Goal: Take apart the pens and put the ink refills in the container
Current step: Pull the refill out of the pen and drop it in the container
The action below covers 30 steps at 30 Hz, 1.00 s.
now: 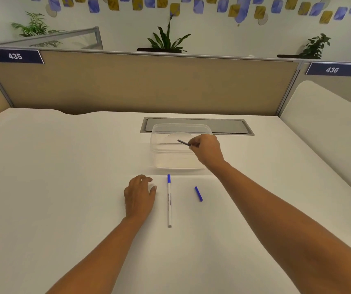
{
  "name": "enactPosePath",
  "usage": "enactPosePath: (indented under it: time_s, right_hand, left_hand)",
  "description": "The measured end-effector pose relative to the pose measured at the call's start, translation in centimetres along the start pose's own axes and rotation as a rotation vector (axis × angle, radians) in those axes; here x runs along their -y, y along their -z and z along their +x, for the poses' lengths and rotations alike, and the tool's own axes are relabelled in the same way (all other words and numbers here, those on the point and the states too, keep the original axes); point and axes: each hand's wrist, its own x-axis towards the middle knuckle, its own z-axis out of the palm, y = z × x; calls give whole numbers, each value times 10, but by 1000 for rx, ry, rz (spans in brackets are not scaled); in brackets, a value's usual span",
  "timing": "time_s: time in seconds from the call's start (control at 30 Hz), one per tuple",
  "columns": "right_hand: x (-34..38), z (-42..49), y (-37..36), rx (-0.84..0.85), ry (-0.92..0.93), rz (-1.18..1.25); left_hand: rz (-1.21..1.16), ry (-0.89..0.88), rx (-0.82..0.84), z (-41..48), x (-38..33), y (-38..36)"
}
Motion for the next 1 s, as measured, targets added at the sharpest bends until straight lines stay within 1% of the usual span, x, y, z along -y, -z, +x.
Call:
enactPosePath:
  time_s: [0.13,0.27,0.33,0.47,0.67,0.83,1.0]
  right_hand:
    - [-6,28,-6,20,5,-98]
    - [-14,46,-21,97,1,-167]
    - [-17,53,-27,118,-13,-175]
    - [-18,61,-34,102,-27,-150]
    - [-18,60,-36,23,-7,-77]
    - [-11,46,-28,-106,18,39]
    - [-10,15,-20,-235,52,123]
  left_hand:
    - [120,30,38,7,13,-7]
    - [165,29,25,7,15,-13]
    - [180,23,17,7,16,-15]
    - [178,16,-9,8,17,-17]
    - [190,18,-15,8,16,-17]
    - [200,25,9,7,15,-14]
    - [157,40,23,3,12,-11]
